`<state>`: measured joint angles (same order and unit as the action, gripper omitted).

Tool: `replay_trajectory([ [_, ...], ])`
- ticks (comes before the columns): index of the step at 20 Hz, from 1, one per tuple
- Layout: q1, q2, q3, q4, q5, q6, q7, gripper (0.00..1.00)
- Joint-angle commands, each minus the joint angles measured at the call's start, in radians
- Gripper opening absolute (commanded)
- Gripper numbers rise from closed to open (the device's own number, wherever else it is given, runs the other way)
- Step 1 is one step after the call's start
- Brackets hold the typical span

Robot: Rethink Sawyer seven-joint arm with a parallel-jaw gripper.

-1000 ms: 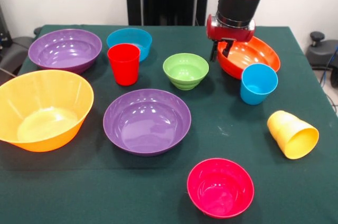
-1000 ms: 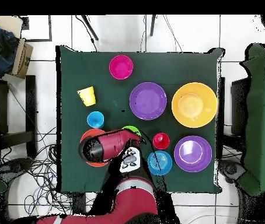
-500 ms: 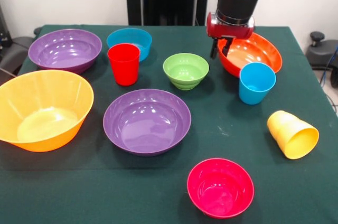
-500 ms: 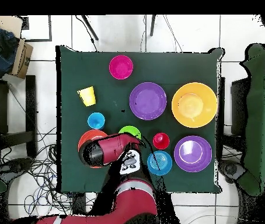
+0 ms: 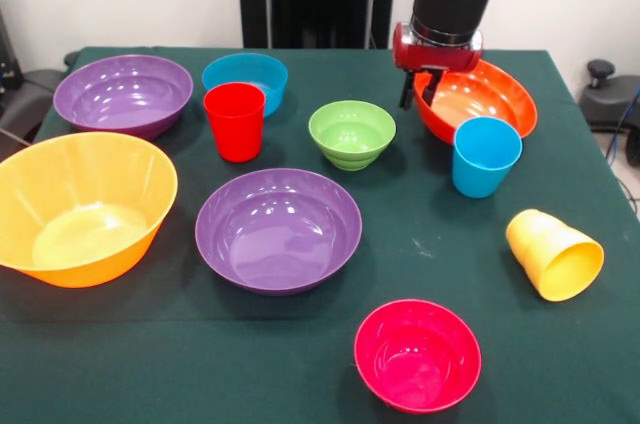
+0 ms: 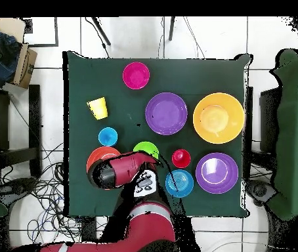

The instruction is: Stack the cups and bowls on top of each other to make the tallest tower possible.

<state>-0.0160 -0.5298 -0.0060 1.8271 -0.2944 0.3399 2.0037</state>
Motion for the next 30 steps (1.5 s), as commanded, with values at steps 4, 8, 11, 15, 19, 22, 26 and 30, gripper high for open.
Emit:
replay_trajectory([
  [4,0.037,0.027,0.078,0.072,-0.049,-0.105,0.069,0.00],
  [8,0.036,0.020,0.081,0.089,-0.045,-0.113,0.069,0.00],
  [11,0.039,0.017,0.079,0.095,-0.041,-0.119,0.073,0.00],
  [15,0.039,0.014,0.084,0.101,-0.037,-0.120,0.071,0.00],
  [19,0.037,0.010,0.089,0.109,-0.034,-0.124,0.072,0.00],
  [22,0.039,0.010,0.089,0.115,-0.032,-0.130,0.077,0.00],
  [26,0.037,0.012,0.090,0.116,-0.033,-0.134,0.077,0.00],
  [30,0.035,0.010,0.093,0.119,-0.032,-0.132,0.076,0.00],
])
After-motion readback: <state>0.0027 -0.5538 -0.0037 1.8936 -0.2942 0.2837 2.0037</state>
